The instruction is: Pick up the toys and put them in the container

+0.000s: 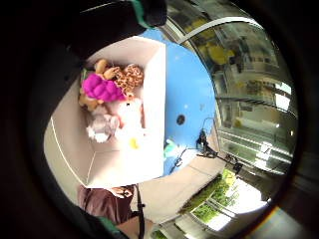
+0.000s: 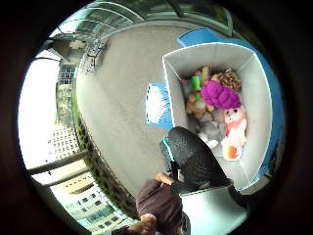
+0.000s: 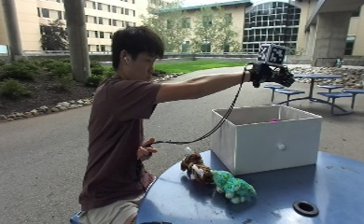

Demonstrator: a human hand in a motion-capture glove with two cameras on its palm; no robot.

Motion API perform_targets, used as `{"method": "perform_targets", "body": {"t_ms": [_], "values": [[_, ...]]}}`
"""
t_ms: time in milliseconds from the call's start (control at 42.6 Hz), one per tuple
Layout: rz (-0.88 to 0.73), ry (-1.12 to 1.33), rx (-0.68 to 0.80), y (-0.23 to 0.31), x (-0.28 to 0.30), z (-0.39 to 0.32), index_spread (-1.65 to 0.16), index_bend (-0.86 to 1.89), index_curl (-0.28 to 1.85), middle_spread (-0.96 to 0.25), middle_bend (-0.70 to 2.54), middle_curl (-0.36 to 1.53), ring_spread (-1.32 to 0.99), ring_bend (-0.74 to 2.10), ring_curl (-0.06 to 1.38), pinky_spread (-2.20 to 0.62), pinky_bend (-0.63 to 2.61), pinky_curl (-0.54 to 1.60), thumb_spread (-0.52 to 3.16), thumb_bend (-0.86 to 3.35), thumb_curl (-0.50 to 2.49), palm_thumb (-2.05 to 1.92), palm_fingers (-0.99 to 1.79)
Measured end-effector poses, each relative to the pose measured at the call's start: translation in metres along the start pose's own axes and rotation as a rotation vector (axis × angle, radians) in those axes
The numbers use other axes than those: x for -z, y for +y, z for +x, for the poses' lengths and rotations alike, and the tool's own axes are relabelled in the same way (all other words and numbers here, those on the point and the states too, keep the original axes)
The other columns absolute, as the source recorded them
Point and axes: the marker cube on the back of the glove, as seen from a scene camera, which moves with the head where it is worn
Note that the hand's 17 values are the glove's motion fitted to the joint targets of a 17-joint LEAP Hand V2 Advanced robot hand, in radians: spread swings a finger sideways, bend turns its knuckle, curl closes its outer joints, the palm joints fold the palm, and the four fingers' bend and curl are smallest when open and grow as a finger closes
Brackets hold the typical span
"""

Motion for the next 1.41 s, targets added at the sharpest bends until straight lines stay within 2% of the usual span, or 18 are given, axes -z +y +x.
{"method": "perform_targets", "body": {"t_ms": [47, 117, 446, 540, 657, 775, 963, 1151, 1245, 1291, 1315, 1385, 1409], "values": [[0.003, 0.03, 0.105, 0.008, 0.003, -0.005, -0.16, -0.01, 0.45, -0.02, 0.25, 0.52, -0.13, 0.64, 0.5, -0.1, 1.19, 0.52, 0.95, -0.06, 0.81, 0.12, -0.56], [0.02, 0.046, 0.139, 0.025, 0.01, 0.005, -0.14, -0.02, 0.39, 0.01, 0.17, 0.48, -0.09, 0.55, 0.44, -0.06, 1.15, 0.5, 1.03, -0.04, 0.75, 0.09, -0.5], [0.201, -0.022, 0.035, 0.156, 0.043, 0.151, -0.13, 0.0, 0.21, 0.04, 0.13, 0.38, 0.0, 0.47, 0.39, 0.03, 0.98, 0.41, 1.23, -0.01, 0.57, 0.07, -0.33], [0.207, -0.047, -0.047, 0.188, 0.029, 0.186, -0.13, 0.02, 0.19, 0.04, 0.14, 0.37, 0.01, 0.46, 0.38, 0.04, 0.96, 0.4, 1.26, -0.01, 0.54, 0.08, -0.31], [0.18, -0.031, -0.225, 0.231, -0.005, 0.256, -0.13, 0.03, 0.16, 0.04, 0.14, 0.35, 0.01, 0.45, 0.38, 0.04, 0.93, 0.38, 1.28, -0.01, 0.5, 0.08, -0.3], [0.155, 0.009, -0.179, 0.265, -0.055, 0.324, -0.13, 0.04, 0.15, 0.03, 0.15, 0.34, 0.01, 0.44, 0.38, 0.04, 0.91, 0.37, 1.3, -0.01, 0.47, 0.08, -0.28], [0.071, -0.01, -0.153, 0.259, -0.139, 0.349, -0.16, 0.08, 0.14, 0.0, 0.15, 0.33, 0.0, 0.42, 0.37, 0.04, 0.87, 0.36, 1.32, -0.01, 0.44, 0.07, -0.22], [-0.238, -0.211, 0.023, 0.225, -0.242, 0.356, -0.24, 0.17, 0.18, -0.09, 0.13, 0.3, -0.02, 0.34, 0.35, 0.02, 0.81, 0.35, 1.55, 0.18, 0.47, 0.33, -0.17], [-0.309, -0.184, 0.048, 0.208, -0.291, 0.354, -0.26, 0.16, 0.2, -0.11, 0.11, 0.29, -0.02, 0.24, 0.33, 0.02, 0.78, 0.34, 1.62, 0.23, 0.49, 0.39, -0.24], [-0.323, -0.153, 0.063, 0.2, -0.316, 0.352, -0.27, 0.19, 0.22, -0.12, 0.11, 0.28, -0.02, 0.19, 0.31, 0.02, 0.74, 0.33, 1.52, 0.18, 0.47, 0.35, -0.24], [-0.32, -0.143, 0.071, 0.197, -0.326, 0.352, -0.27, 0.22, 0.23, -0.12, 0.12, 0.28, -0.02, 0.17, 0.31, 0.02, 0.72, 0.32, 1.5, 0.16, 0.46, 0.34, -0.2], [-0.272, -0.151, 0.088, 0.19, -0.345, 0.352, -0.25, 0.41, 0.29, -0.15, 0.18, 0.29, -0.02, 0.16, 0.29, 0.01, 0.75, 0.33, 1.47, 0.16, 0.46, 0.36, 0.15], [-0.252, -0.155, 0.09, 0.188, -0.348, 0.352, -0.24, 0.42, 0.29, -0.16, 0.18, 0.28, -0.02, 0.15, 0.28, 0.01, 0.74, 0.31, 1.46, 0.16, 0.45, 0.36, 0.16]]}}
